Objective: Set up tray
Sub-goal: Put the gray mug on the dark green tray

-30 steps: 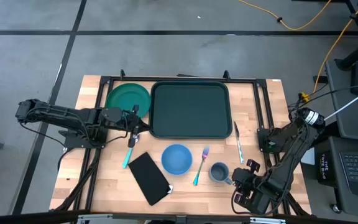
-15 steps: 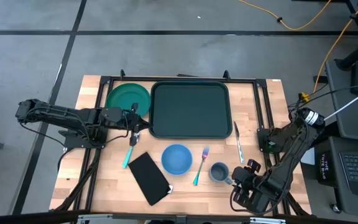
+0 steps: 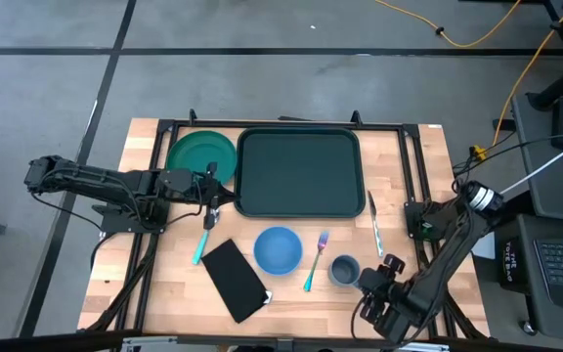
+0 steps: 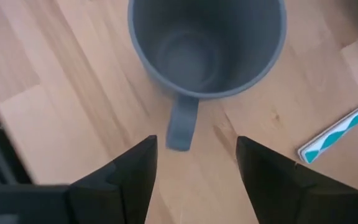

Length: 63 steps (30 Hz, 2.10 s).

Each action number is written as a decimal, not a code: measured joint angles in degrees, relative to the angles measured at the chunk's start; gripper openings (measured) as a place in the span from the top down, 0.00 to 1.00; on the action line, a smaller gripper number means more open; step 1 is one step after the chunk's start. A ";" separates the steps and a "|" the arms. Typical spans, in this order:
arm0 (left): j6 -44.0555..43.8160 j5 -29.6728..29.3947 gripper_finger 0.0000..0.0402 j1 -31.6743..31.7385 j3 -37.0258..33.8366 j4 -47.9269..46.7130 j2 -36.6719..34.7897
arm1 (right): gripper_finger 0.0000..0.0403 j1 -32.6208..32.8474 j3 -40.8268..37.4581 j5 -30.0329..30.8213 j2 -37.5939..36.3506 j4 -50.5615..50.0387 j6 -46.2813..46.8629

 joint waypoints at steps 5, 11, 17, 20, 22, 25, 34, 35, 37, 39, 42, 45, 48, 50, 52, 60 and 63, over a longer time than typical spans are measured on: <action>0.00 0.00 0.99 0.00 0.00 0.00 0.00 | 0.45 -0.01 0.00 1.72 2.13 0.72 0.09; 0.00 0.00 0.99 0.00 0.00 0.00 0.01 | 0.45 -0.50 0.00 2.09 4.60 2.23 0.04; 0.00 0.00 0.99 0.00 0.00 -0.02 0.00 | 0.45 -1.26 -0.02 2.12 6.50 2.25 -0.07; 0.00 0.00 0.99 0.00 0.00 -0.02 0.00 | 0.46 -1.24 -0.02 2.43 6.47 2.25 -0.04; 0.00 0.00 0.99 0.00 0.00 -0.03 0.00 | 0.49 -1.24 -0.02 2.53 6.46 2.25 -0.07; 0.00 0.00 0.99 0.00 0.00 -0.04 0.02 | 0.54 -1.24 -0.02 2.53 6.45 2.44 -0.07; 0.04 0.00 0.99 0.00 0.00 -0.15 0.00 | 0.73 -1.24 -0.02 2.58 6.45 2.43 -0.11; 0.06 0.00 0.99 0.00 0.00 -0.17 0.00 | 0.75 -1.24 -0.02 2.58 6.45 2.39 -0.11; 0.07 0.00 0.99 0.00 0.00 -0.17 0.01 | 0.79 -1.24 -0.02 2.60 6.45 2.10 -0.17; 0.07 0.00 0.99 0.00 0.00 -0.18 0.00 | 0.84 -1.24 -0.02 2.64 6.45 1.74 -0.28; 0.04 0.00 0.99 0.00 0.00 -0.23 0.01 | 0.86 -1.24 -0.02 2.80 6.45 1.44 -0.28; 0.07 0.00 0.99 0.00 0.00 -0.24 0.00 | 0.86 -1.24 -0.02 3.11 6.45 1.42 -0.22; 0.07 0.00 0.99 0.00 0.00 -0.24 0.00 | 0.85 -1.24 -0.02 3.87 6.34 1.32 -0.19; 0.09 0.00 0.99 0.00 0.00 -0.22 0.00 | 0.83 -1.24 -0.02 3.85 5.70 1.10 -0.15; 0.07 0.00 0.99 0.00 0.00 -0.17 0.00 | 0.84 -1.24 -0.02 3.92 4.41 0.82 -0.14; -1.52 -0.08 0.99 0.00 0.00 0.00 0.00 | 0.87 -1.53 0.00 4.26 -2.36 -2.49 -0.20; -3.77 -0.21 0.99 0.00 0.00 0.02 0.00 | 0.85 -2.56 0.00 4.26 -4.51 -3.78 -0.91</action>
